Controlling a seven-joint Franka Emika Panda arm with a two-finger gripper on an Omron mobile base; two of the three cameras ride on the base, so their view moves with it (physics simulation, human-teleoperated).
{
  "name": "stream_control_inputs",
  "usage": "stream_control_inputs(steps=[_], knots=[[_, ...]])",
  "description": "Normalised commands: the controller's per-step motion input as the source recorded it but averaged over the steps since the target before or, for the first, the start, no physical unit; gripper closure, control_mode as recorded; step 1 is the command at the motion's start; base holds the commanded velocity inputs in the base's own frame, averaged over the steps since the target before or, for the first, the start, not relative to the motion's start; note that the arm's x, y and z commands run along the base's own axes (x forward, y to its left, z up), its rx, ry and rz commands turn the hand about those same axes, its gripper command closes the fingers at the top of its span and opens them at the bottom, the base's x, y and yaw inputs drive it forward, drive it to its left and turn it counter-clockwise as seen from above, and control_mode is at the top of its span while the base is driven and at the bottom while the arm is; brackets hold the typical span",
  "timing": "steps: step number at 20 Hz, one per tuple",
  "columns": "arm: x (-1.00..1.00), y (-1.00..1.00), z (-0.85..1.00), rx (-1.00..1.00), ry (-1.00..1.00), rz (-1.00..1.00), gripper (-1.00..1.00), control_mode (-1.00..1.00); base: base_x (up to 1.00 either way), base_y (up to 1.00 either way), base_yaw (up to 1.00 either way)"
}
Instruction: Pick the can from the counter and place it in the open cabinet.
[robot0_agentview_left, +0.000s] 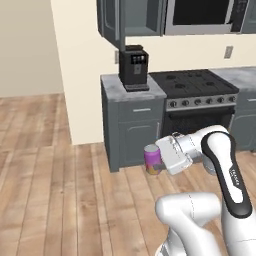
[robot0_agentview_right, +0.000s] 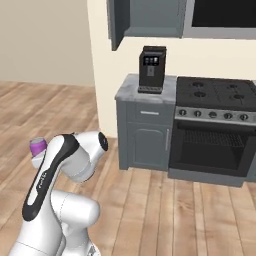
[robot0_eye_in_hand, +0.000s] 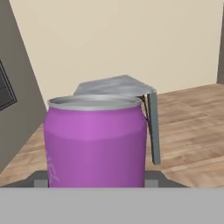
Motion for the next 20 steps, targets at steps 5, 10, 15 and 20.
stream_control_inputs(steps=[5, 10, 15, 20], knots=[[0.0, 0.0, 0.0, 0.0, 0.0, 0.0, 1.0, 1.0, 0.66, -0.4, 0.04], [0.0, 0.0, 0.0, 0.0, 0.0, 0.0, 1.0, 1.0, 0.66, -0.39, 0.04], [0.0, 0.0, 0.0, 0.0, 0.0, 0.0, 1.0, 1.0, 0.66, -0.37, 0.09], [0.0, 0.0, 0.0, 0.0, 0.0, 0.0, 1.0, 1.0, 0.64, -0.37, 0.11]])
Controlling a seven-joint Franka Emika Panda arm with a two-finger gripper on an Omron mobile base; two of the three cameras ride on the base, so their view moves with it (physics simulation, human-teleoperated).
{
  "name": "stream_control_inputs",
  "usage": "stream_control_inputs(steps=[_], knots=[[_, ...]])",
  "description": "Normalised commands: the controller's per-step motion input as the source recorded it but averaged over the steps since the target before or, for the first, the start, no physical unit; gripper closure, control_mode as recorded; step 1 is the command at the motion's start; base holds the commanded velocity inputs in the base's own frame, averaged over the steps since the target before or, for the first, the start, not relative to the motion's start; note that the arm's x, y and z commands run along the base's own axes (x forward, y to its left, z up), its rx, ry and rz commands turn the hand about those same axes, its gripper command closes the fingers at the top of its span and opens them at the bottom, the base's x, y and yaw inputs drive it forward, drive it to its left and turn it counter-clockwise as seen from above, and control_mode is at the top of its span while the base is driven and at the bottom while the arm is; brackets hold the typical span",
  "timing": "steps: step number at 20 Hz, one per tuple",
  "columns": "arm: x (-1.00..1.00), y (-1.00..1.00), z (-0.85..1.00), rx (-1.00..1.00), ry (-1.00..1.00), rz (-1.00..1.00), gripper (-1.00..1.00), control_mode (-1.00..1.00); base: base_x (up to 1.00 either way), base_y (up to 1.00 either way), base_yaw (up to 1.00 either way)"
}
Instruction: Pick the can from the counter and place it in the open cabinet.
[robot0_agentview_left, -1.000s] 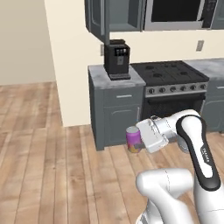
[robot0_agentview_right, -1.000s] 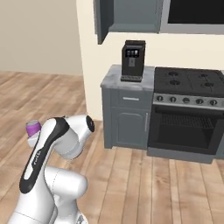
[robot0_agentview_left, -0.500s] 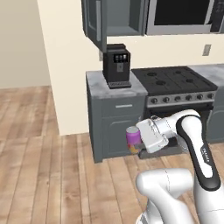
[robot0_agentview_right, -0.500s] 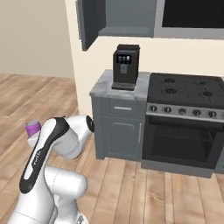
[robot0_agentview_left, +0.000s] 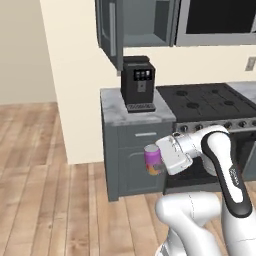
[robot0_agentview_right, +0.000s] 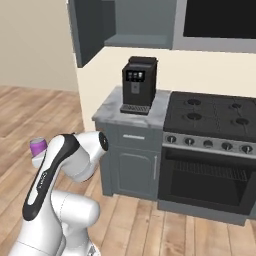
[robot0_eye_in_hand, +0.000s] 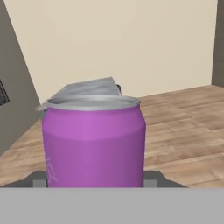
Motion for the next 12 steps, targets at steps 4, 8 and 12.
stream_control_inputs(steps=[4, 8, 12], knots=[[0.0, 0.0, 0.0, 0.0, 0.0, 0.0, 1.0, 1.0, 0.65, -0.39, 0.08], [0.0, 0.0, 0.0, 0.0, 0.0, 0.0, 1.0, 1.0, 0.63, -0.39, 0.09], [0.0, 0.0, 0.0, 0.0, 0.0, 0.0, 1.0, 1.0, 0.61, -0.44, 0.04]])
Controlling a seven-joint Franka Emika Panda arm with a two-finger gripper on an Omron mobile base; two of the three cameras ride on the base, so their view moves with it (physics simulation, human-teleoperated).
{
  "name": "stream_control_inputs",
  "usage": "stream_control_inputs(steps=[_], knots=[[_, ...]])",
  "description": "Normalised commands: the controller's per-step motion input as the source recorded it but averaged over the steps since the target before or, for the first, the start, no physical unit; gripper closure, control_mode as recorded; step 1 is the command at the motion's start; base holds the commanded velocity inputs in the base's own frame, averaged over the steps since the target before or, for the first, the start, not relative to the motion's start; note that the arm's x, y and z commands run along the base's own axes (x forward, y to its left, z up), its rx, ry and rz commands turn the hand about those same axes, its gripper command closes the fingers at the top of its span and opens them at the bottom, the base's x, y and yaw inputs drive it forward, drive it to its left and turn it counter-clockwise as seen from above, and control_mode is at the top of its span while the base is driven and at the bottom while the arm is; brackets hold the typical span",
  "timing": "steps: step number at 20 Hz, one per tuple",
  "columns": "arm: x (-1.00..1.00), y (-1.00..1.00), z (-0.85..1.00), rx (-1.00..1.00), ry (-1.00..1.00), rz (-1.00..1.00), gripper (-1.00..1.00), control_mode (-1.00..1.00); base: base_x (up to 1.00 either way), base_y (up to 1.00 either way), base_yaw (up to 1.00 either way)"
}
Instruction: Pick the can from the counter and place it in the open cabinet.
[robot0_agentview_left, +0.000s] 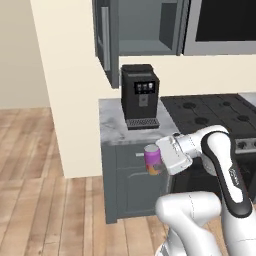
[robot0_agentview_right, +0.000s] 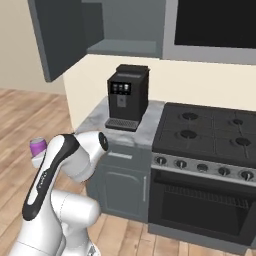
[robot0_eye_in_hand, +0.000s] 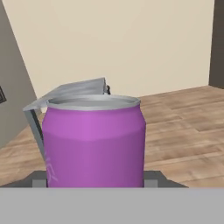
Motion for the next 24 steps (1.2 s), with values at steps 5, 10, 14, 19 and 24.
stream_control_inputs(steps=[5, 10, 14, 19, 24], knots=[[0.0, 0.0, 0.0, 0.0, 0.0, 0.0, 1.0, 1.0, 0.67, -0.39, 0.06], [0.0, 0.0, 0.0, 0.0, 0.0, 0.0, 1.0, 1.0, 0.68, -0.3, 0.05], [0.0, 0.0, 0.0, 0.0, 0.0, 0.0, 1.0, 1.0, 0.65, -0.18, 0.01], [0.0, 0.0, 0.0, 0.0, 0.0, 0.0, 1.0, 1.0, 0.37, -0.24, 0.08], [0.0, 0.0, 0.0, 0.0, 0.0, 0.0, 1.0, 1.0, 0.0, 0.0, 0.0]])
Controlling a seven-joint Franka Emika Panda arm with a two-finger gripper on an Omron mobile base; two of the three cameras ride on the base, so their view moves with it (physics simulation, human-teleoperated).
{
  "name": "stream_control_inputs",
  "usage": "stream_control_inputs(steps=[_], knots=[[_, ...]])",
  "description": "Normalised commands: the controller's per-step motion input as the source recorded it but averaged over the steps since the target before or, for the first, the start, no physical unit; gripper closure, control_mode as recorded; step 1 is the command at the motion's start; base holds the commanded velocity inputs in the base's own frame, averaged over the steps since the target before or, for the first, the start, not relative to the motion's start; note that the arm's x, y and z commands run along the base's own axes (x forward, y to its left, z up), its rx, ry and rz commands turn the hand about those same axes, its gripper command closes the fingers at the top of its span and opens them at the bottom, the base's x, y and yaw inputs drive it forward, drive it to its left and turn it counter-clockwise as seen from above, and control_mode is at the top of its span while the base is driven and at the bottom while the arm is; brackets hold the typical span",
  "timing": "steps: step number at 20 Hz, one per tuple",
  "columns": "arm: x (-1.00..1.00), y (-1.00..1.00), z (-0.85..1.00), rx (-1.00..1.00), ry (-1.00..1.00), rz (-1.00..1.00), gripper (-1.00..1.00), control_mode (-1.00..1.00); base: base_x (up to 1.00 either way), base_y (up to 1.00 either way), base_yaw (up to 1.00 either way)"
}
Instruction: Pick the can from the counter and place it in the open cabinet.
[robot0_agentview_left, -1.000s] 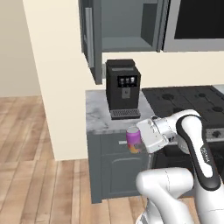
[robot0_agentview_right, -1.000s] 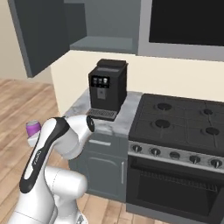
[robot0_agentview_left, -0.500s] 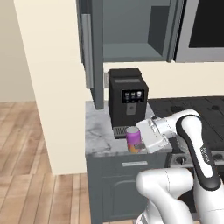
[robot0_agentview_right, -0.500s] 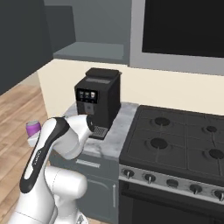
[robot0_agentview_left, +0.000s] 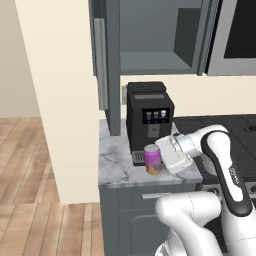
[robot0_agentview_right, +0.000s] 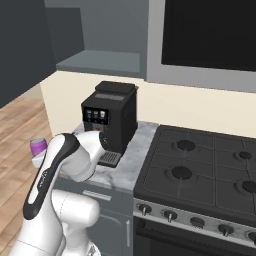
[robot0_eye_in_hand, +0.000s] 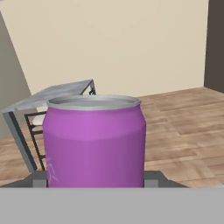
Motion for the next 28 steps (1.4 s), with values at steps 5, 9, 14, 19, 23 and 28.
stream_control_inputs(steps=[5, 9, 14, 19, 23, 28], knots=[[0.0, 0.0, 0.0, 0.0, 0.0, 0.0, 1.0, 1.0, 0.0, 0.0, 0.0], [0.0, 0.0, 0.0, 0.0, 0.0, 0.0, 1.0, 1.0, 0.0, 0.0, 0.0], [0.0, 0.0, 0.0, 0.0, 0.0, 0.0, 1.0, 1.0, 0.0, 0.0, 0.0], [0.0, 0.0, 0.0, 0.0, 0.0, 0.0, 1.0, 1.0, 0.0, 0.0, 0.0], [0.0, 0.0, 0.0, 0.0, 0.0, 0.0, 1.0, 1.0, 0.0, 0.0, 0.0], [0.0, 0.0, 0.0, 0.0, 0.0, 0.0, 1.0, 1.0, 0.0, 0.0, 0.0]])
